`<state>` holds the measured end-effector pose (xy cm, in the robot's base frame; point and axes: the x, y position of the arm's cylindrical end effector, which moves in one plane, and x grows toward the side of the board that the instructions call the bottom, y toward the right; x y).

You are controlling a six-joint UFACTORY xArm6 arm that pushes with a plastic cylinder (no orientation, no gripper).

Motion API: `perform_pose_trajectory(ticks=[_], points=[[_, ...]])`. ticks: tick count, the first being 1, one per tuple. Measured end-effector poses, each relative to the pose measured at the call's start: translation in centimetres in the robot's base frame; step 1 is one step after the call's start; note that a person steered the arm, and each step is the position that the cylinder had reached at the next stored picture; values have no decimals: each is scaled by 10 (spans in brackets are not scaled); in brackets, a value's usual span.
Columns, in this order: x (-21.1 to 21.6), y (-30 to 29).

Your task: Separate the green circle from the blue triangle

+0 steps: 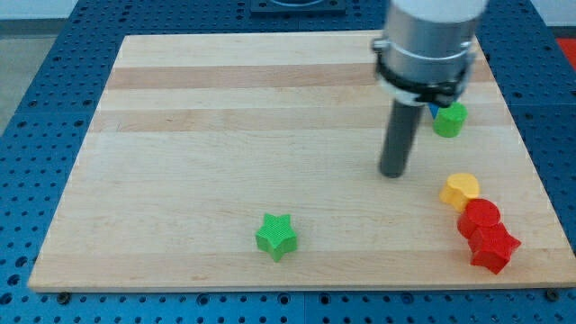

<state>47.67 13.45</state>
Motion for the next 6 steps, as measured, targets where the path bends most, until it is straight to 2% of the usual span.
perform_pose_trajectory(ticks=[2, 3, 6], points=[[-49, 147], [-70, 163], [-69, 94]])
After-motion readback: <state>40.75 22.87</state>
